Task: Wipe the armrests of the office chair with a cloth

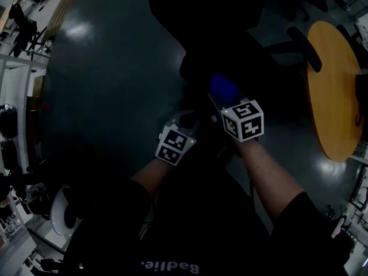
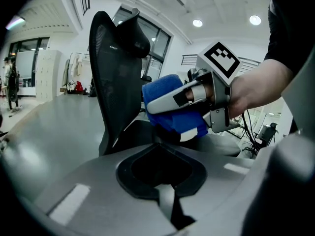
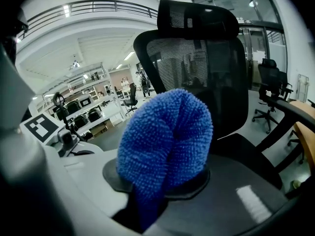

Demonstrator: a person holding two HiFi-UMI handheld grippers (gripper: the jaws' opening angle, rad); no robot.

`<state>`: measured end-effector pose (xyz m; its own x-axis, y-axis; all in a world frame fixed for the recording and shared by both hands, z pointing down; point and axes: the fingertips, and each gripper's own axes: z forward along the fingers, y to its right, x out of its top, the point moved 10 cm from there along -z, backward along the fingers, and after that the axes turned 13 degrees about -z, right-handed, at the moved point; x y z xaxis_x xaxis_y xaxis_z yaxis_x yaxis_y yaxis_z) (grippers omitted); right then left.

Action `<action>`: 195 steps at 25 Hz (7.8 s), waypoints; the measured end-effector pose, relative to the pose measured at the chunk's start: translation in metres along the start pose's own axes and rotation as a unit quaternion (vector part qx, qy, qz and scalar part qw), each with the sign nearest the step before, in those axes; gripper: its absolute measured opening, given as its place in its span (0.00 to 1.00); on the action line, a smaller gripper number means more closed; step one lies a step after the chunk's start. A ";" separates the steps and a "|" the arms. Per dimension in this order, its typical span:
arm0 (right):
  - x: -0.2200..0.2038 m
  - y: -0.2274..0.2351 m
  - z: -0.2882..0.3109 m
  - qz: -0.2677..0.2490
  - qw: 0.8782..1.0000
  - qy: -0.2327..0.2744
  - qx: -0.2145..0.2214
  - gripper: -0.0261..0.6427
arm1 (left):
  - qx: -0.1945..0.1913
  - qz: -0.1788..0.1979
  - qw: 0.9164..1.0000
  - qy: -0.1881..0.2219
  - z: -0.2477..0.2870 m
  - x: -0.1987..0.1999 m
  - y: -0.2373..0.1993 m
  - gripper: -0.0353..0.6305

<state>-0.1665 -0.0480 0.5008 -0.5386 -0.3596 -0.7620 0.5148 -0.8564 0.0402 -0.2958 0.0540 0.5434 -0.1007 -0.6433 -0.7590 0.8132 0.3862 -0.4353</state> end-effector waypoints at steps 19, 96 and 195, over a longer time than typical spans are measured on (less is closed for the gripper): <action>-0.056 -0.037 -0.140 0.004 0.998 0.024 -0.057 0.21 | 0.003 0.033 0.999 -0.010 0.000 0.015 -0.012 0.07; -0.097 0.095 -0.247 -0.002 0.998 0.045 0.038 0.20 | 0.129 -0.016 0.990 0.051 0.021 0.052 0.138 0.07; -0.061 0.526 -0.128 -0.036 0.999 -0.032 0.022 0.20 | 0.086 -0.002 0.996 0.022 0.430 0.269 0.067 0.07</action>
<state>0.2227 -0.4292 0.4852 -0.6148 -0.3183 -0.7216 0.4450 -0.8954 0.0158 -0.0217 -0.3773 0.5188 -0.1266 -0.6130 -0.7799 0.8984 0.2625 -0.3522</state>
